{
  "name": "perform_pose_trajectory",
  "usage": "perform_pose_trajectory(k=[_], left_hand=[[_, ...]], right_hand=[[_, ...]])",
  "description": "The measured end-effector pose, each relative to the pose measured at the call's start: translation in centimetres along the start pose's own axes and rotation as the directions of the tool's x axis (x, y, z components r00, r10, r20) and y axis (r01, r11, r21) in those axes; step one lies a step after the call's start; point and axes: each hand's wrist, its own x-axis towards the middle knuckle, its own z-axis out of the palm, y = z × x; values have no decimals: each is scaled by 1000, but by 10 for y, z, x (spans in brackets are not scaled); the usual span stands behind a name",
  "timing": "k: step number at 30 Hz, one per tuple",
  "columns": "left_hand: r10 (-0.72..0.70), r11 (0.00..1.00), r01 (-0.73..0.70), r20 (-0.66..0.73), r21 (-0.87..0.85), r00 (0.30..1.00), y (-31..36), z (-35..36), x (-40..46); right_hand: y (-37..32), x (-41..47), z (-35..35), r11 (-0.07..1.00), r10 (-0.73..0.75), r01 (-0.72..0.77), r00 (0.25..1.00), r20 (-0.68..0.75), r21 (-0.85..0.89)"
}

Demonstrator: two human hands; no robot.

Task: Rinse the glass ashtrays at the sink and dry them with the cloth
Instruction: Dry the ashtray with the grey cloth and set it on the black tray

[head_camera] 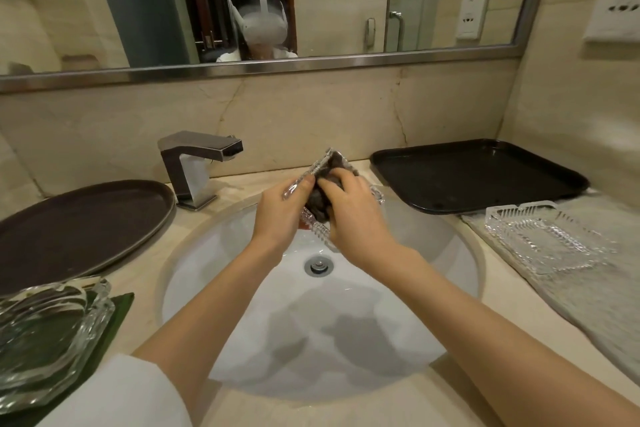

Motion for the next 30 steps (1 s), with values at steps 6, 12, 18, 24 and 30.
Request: perform_pose_trajectory(k=[6,12,18,24,30], left_hand=[[24,999,-20,-101,45,995,0,-5,0],[30,995,-31,12,94,999,1,4,-5],[-52,998,51,-20,-31,998,17,22,6],[-229,945,207,-59,-253,972,27,45,20],[-327,879,313,23,-360,945,29,94,44]], right_hand=[[-1,-2,-20,969,-169,132,971,168,209],[28,-7,-39,791,-356,441,895,268,-424],[49,-2,-59,989,-125,104,970,-209,-108],[79,6,-88,597,551,-617,780,297,512],[102,37,-94,567,539,-647,760,364,510]])
